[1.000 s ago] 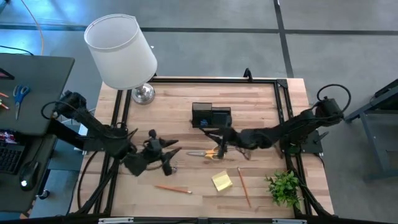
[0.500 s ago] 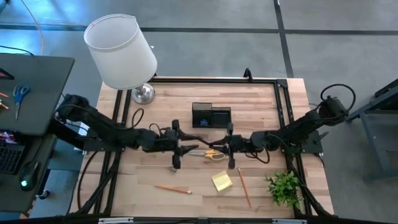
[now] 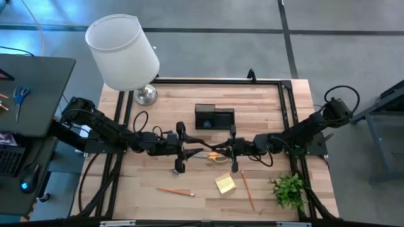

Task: Pick and place office supplies into organizer
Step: Put the black pen into the black desk organizer

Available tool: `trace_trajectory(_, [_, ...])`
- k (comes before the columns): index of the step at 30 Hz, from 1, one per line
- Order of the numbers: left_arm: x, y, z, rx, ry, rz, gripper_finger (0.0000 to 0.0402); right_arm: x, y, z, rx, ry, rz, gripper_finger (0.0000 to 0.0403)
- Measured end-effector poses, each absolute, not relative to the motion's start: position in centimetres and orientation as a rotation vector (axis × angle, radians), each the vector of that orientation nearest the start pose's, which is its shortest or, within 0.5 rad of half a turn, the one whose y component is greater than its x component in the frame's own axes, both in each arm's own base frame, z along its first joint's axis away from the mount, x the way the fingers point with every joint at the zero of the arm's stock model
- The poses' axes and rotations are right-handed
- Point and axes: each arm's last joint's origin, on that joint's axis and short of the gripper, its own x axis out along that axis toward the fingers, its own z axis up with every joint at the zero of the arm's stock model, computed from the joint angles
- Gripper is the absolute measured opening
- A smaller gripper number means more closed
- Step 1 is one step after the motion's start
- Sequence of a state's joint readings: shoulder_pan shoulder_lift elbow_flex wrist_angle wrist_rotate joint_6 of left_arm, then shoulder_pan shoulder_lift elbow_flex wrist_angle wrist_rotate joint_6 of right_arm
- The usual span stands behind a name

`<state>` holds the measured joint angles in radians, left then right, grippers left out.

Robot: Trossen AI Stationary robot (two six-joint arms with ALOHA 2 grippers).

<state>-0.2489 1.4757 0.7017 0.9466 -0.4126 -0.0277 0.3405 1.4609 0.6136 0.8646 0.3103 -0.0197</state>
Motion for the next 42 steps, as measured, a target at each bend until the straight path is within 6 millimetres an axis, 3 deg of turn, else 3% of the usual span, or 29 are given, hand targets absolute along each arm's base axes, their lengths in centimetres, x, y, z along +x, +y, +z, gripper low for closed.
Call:
trace_trajectory(11, [29.8,-6.2,25.8,-0.107,-0.209,0.211,0.0143,28.0,9.0,22.4,-0.019,-0.017,0.045,0.0021])
trace_trajectory(21, [33.4,-7.1,24.7,-0.094,-0.171,0.233,0.0143,28.1,8.7,22.1,-0.012,0.013,0.037,0.0021])
trace_trajectory(26, [33.8,-7.1,24.5,-0.094,-0.166,0.258,0.0139,28.1,8.7,21.8,-0.015,0.036,0.037,0.0021])
trace_trajectory(30, [33.8,-7.1,24.4,-0.077,-0.157,0.253,0.0105,28.1,8.7,21.8,-0.017,0.041,0.037,0.0021])
trace_trajectory(35, [33.9,-7.2,24.0,-0.048,-0.112,0.244,0.0018,28.0,8.7,21.7,-0.02,0.049,0.044,0.0021])
trace_trajectory(42, [33.9,-7.2,23.6,-0.03,-0.067,0.241,0.0013,28.0,8.6,21.2,-0.002,0.095,0.036,0.0049])
